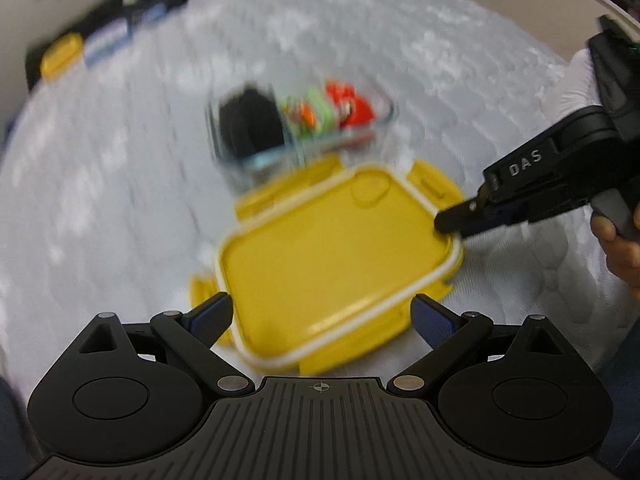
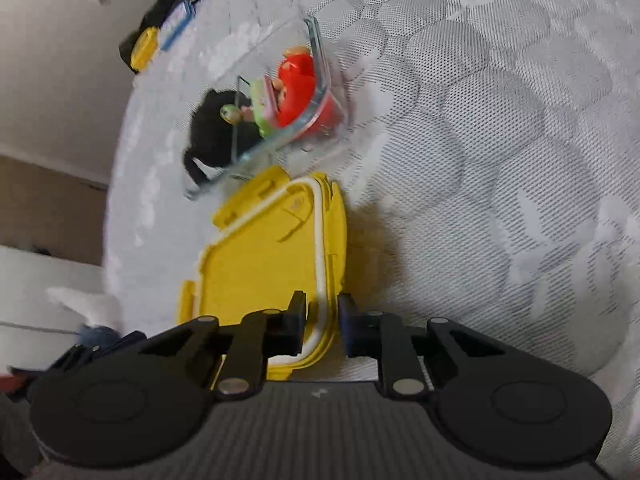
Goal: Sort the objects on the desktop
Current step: 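Close the right tool on the yellow lid's rim, then grasp the yellow lid's opposite rim with the left tool while the right tool holds it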
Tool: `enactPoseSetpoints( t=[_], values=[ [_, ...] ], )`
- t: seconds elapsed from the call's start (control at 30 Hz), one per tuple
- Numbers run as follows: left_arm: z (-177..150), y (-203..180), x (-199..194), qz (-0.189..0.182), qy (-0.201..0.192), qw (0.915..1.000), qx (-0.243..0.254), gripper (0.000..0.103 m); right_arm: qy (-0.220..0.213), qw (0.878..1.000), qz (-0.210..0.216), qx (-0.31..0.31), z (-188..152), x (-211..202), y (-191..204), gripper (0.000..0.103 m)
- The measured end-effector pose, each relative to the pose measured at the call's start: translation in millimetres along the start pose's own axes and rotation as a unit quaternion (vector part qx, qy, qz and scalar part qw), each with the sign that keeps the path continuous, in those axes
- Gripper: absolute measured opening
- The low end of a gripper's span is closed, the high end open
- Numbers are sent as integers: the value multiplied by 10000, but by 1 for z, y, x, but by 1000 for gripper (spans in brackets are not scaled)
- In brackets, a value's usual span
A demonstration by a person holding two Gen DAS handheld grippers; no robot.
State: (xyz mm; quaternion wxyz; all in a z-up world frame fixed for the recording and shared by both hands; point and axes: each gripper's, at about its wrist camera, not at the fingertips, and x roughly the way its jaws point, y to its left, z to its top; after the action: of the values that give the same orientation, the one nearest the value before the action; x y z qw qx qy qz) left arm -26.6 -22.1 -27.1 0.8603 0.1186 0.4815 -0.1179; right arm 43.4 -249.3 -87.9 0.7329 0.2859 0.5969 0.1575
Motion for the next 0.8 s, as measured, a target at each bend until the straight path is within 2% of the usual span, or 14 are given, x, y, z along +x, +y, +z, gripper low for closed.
enactPoseSetpoints(
  t=[0.07, 0.13, 0.23, 0.33, 0.43, 0.57, 0.63, 0.77, 0.8],
  values=[
    [2, -11, -5, 204, -144, 9987, 446, 101, 48, 9996, 194, 221, 3, -1, -3, 19],
    [2, -27, -4, 543, -184, 9931, 1024, 101, 63, 9989, 323, 347, 5, -2, -6, 19],
    [-1, -52, 0, 1145, -344, 9750, 1873, 102, 53, 9980, 466, 414, 6, -5, -6, 19],
    [-7, -75, 0, 1482, -516, 9536, 2571, 102, 71, 9976, 525, 457, 7, -4, -5, 19],
    [-11, -83, -7, 1148, -499, 9544, 2711, 103, 102, 9971, 562, 504, 7, -5, -8, 19],
    [-13, -84, -8, 662, -402, 9610, 2655, 103, 45, 9970, 582, 506, 8, -7, -8, 19],
    [-12, -86, 2, 513, -337, 9628, 2631, 103, 41, 9970, 579, 507, 8, -7, -7, 21],
    [-6, -85, 35, 443, -142, 9676, 2481, 102, 45, 9961, 668, 575, 9, -8, -8, 21],
    [-4, -81, 39, 399, -170, 9707, 2365, 99, 44, 9957, 704, 605, 10, -9, -9, 21]
  ],
)
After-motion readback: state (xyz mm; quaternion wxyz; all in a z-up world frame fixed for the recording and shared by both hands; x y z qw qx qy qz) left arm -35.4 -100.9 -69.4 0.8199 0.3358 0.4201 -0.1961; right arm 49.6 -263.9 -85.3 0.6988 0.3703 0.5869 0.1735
